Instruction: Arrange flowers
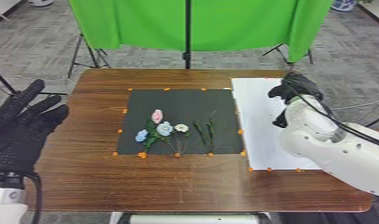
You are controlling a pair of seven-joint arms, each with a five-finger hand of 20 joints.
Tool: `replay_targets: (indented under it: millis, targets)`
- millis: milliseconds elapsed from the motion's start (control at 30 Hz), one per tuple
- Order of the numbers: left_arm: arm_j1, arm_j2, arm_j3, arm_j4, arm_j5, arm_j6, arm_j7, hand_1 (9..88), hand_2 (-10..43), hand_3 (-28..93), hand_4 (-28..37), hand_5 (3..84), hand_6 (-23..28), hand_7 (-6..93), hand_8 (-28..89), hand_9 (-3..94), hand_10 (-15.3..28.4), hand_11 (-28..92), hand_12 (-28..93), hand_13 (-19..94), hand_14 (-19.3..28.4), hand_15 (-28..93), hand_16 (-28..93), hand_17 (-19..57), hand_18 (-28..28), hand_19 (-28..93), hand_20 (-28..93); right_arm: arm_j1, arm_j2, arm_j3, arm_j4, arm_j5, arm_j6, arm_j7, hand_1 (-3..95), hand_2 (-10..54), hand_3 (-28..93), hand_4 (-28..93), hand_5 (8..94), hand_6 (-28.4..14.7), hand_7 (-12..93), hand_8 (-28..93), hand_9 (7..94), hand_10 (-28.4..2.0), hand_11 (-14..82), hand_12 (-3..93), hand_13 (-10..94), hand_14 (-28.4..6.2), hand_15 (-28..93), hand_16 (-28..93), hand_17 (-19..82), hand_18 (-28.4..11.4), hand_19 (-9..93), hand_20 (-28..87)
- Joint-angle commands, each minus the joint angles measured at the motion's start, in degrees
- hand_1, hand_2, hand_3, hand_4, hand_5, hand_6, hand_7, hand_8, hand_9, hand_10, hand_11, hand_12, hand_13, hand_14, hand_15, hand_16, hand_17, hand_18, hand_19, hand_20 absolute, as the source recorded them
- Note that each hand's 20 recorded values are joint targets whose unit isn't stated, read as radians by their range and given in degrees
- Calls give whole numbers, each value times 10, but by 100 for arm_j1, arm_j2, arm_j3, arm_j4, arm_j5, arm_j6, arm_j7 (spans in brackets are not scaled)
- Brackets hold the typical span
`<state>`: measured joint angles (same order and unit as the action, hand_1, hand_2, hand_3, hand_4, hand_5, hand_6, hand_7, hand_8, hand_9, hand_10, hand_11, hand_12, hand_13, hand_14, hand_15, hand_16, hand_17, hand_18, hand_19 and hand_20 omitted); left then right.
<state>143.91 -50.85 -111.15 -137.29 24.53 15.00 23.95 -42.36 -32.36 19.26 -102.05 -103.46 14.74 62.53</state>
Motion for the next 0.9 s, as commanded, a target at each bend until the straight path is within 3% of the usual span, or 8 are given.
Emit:
replay_targets:
  millis: [33,167,300,600,667,800,833,900]
  targets:
    - [-48,104,120,52,-91,113,17,214,75,788,-267,347,80,151,-103,339,208,313,123,267,284,621,-120,-50,259,616,260,499,114,-404,674,-11,-430,115,327,-76,738,-239,431,-72,85,-96,767,-168,245,152,796,-96,581,150,498,-194,932,188]
    - [-178,150,144,45,-60,80,6,215,76,787,-265,348,80,150,-103,339,208,314,123,266,284,621,-120,-51,259,617,261,626,72,-508,924,87,-638,59,340,-94,745,-249,408,-66,84,-96,757,-166,249,153,791,-95,581,152,496,-191,932,178]
    - [-255,137,115,49,-39,54,-93,215,75,788,-263,348,81,151,-102,340,208,315,123,266,284,621,-120,-51,259,617,262,682,-13,-650,1161,-178,-800,-35,342,-95,746,-253,392,-55,86,-96,754,-164,250,152,790,-94,583,151,496,-190,932,173]
    - [-217,71,65,8,-41,77,41,218,74,788,-261,349,81,152,-103,339,209,315,123,265,284,621,-120,-50,259,616,263,867,-167,-956,1609,-91,-1220,-378,347,-95,748,-260,371,-12,106,-105,739,-157,255,154,782,-91,591,153,489,-186,932,162]
    - [-162,76,65,14,-44,5,65,218,74,788,-260,349,81,151,-103,340,209,315,122,265,284,621,-120,-50,259,616,263,866,-168,-1061,1611,-87,-1098,-330,349,-95,748,-262,362,-2,112,-107,732,-155,254,153,777,-89,592,154,486,-184,932,158]
    - [-231,73,128,39,-37,-17,32,218,74,789,-259,350,82,150,-102,340,208,316,123,266,284,621,-120,-50,258,616,263,764,-214,-1027,1664,-64,-1212,-422,352,-95,748,-266,357,9,116,-112,723,-153,253,153,768,-87,596,153,482,-181,932,149]
    - [-207,87,132,27,-59,15,76,219,74,788,-259,350,82,150,-102,340,208,316,123,266,284,621,-120,-50,258,616,263,749,-237,-1003,1680,-36,-1246,-435,353,-95,748,-267,356,14,117,-112,722,-154,253,153,766,-87,597,153,481,-181,932,148]
    - [-185,25,109,16,-16,-22,40,219,74,790,-258,350,82,151,-102,341,209,316,123,265,284,620,-120,-50,258,616,263,662,-276,-893,1723,-6,-1412,-438,356,-95,747,-268,365,29,123,-113,718,-153,251,152,765,-86,597,153,478,-180,932,145]
